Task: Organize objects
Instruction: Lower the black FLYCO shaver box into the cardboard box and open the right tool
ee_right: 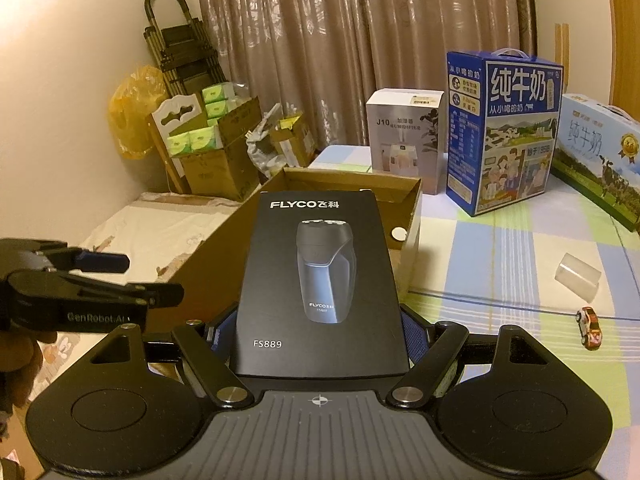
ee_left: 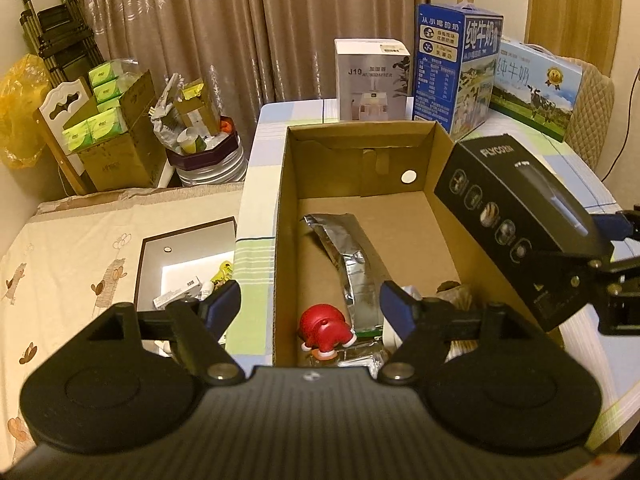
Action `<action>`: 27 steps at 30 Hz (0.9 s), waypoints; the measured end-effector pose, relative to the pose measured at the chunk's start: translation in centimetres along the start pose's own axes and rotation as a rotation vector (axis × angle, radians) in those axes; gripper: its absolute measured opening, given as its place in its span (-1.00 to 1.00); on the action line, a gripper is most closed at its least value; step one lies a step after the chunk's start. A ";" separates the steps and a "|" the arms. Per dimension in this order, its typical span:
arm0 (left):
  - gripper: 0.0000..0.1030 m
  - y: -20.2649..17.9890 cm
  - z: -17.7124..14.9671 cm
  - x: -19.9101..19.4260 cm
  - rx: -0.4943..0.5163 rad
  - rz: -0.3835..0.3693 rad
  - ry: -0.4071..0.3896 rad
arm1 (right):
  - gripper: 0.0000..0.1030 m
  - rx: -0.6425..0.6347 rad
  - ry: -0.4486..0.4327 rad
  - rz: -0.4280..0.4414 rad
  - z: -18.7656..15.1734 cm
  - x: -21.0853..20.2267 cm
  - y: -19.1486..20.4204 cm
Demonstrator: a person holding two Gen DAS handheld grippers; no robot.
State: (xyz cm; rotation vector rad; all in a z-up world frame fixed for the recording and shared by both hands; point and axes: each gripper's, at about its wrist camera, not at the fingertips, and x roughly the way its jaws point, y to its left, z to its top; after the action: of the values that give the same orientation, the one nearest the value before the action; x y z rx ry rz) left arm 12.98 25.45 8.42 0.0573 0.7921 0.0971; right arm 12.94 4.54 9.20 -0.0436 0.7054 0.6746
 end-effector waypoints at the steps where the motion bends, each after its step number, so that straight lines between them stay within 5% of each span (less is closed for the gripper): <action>1: 0.42 0.1 0.0 0.0 -0.003 0.000 0.000 | 0.48 0.005 -0.005 0.004 0.1 0.1 0.0; 15: 0.47 1.3 -1.4 -0.4 -0.039 0.007 0.003 | 0.50 0.141 -0.041 0.035 0.4 1.5 -2.1; 27: 0.52 0.1 -2.9 -3.1 -0.054 -0.013 -0.014 | 0.50 0.168 -0.045 0.005 -0.9 -2.2 -2.6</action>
State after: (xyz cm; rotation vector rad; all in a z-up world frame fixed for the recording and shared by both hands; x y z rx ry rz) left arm 8.76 25.27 8.62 0.0013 0.7750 0.1053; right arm 12.75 1.07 9.39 0.1272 0.7170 0.6178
